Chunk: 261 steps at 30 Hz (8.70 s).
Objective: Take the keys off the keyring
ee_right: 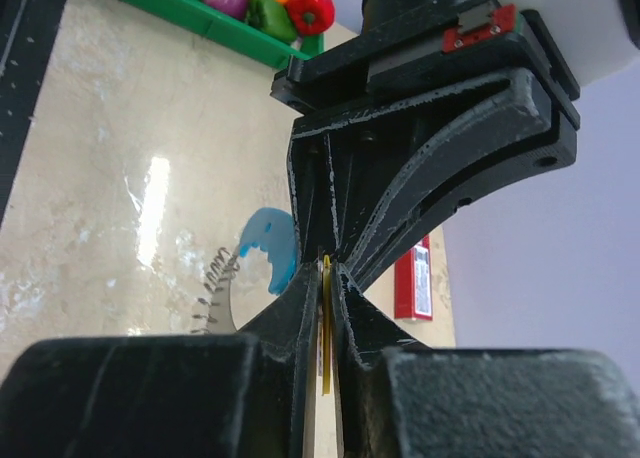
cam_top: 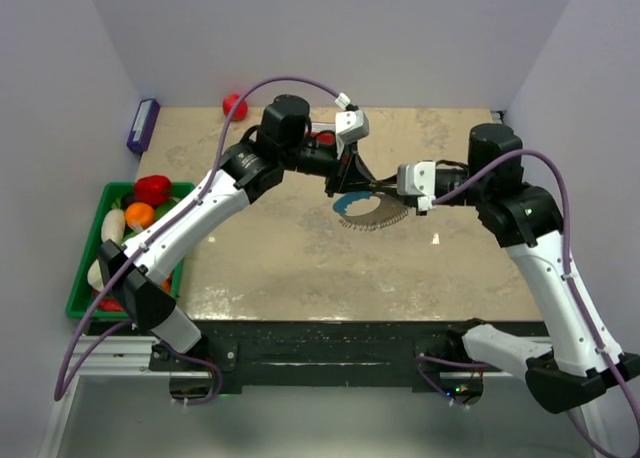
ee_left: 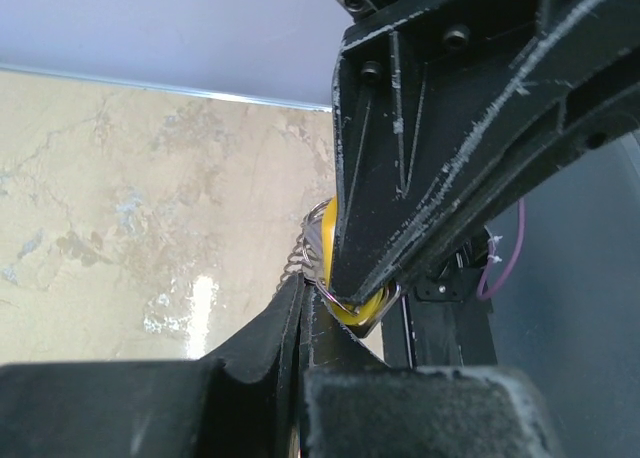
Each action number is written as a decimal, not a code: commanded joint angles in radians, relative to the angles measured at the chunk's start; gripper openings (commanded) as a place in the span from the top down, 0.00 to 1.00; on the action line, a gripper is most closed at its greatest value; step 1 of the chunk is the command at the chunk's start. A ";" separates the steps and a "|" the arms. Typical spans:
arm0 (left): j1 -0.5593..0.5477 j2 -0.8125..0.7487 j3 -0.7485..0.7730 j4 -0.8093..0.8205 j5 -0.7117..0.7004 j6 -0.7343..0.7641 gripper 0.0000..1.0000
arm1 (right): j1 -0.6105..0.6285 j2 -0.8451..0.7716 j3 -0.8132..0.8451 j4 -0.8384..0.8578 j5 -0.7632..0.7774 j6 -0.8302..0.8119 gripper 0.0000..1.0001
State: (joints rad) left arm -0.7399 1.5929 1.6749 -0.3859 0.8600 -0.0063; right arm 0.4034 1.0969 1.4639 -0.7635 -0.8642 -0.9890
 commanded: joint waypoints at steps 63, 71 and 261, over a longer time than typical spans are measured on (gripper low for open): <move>0.319 0.001 -0.392 0.206 -0.042 0.210 0.22 | -0.052 0.481 -0.235 0.202 0.243 0.090 0.56; 0.427 -0.114 -0.517 0.295 -0.070 0.170 0.18 | 0.043 0.676 -0.128 0.138 0.323 0.252 0.58; 0.455 -0.220 -0.649 0.370 -0.088 0.181 0.17 | 0.210 0.658 -0.364 0.372 0.778 0.705 1.00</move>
State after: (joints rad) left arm -0.2928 1.3930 1.0340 -0.0677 0.7479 0.1684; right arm 0.6159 1.7798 1.1057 -0.4267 -0.1219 -0.2726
